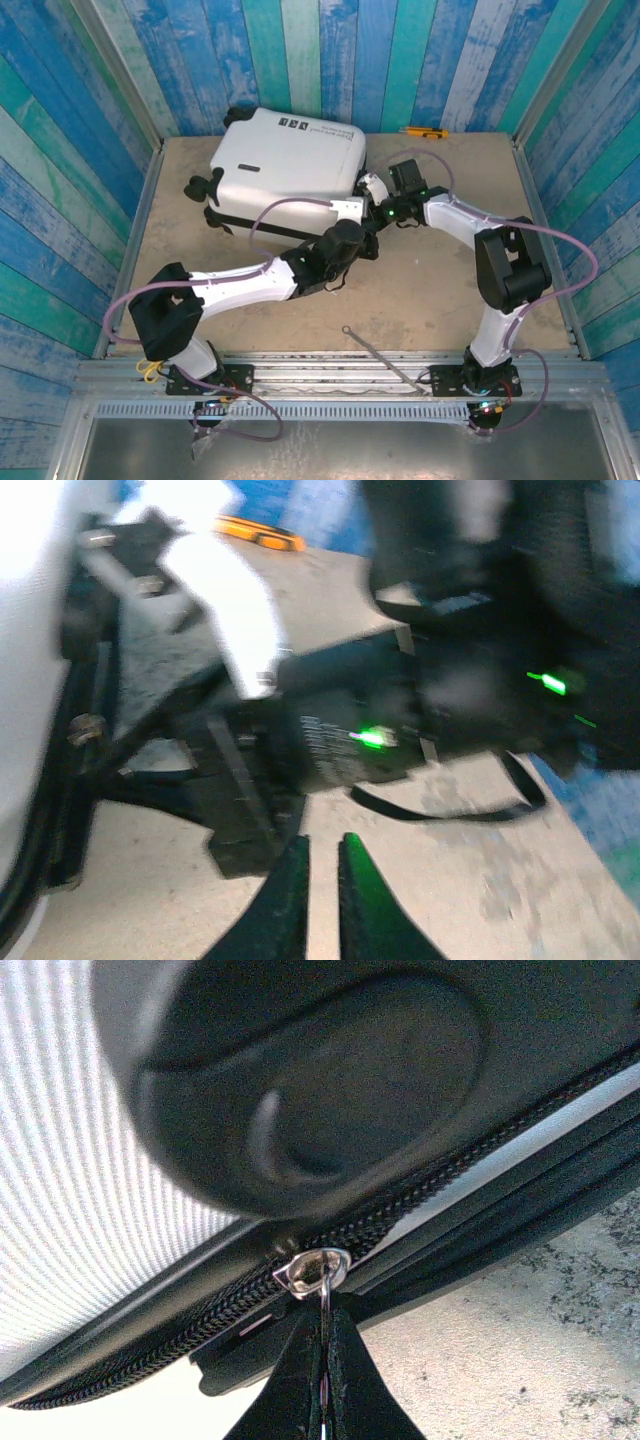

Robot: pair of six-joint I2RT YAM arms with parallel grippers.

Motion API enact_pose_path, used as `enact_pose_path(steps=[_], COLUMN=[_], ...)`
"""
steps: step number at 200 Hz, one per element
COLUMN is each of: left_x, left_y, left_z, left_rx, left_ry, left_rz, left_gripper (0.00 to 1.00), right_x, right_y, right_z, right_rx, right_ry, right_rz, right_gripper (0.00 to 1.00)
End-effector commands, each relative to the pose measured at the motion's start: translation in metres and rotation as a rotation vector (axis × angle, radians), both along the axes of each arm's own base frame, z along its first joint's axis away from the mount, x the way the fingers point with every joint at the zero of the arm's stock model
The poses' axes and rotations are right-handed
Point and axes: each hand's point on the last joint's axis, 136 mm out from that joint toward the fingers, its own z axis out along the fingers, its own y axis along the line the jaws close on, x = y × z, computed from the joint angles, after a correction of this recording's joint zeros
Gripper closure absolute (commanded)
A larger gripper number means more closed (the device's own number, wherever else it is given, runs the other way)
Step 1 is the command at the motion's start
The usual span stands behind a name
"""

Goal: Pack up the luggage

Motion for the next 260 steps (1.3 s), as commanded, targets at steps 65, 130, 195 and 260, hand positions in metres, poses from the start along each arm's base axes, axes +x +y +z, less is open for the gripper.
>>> enact_pose_path(steps=[65, 130, 195, 260], left_x=[0.049, 0.057, 0.065, 0.059], left_y=[0.037, 0.14, 0.173, 0.212], left_z=[-0.056, -0.086, -0.089, -0.072], left_rx=[-0.051, -0.079, -0.071, -0.092], left_ry=[0.065, 0.106, 0.118, 0.087], left_rz=[0.394, 0.656, 0.694, 0.764], left_gripper=[1.0, 1.0, 1.0, 1.0], right_x=[0.026, 0.05, 0.07, 0.103], right_y=[-0.004, -0.008, -0.015, -0.011], right_z=[0.004, -0.002, -0.013, -0.016], right_rx=[0.054, -0.009, -0.073, -0.014], right_ry=[-0.052, -0.104, -0.097, -0.044], right_rz=[-0.038, 0.009, 0.023, -0.049], right_gripper=[1.0, 1.0, 1.0, 1.0])
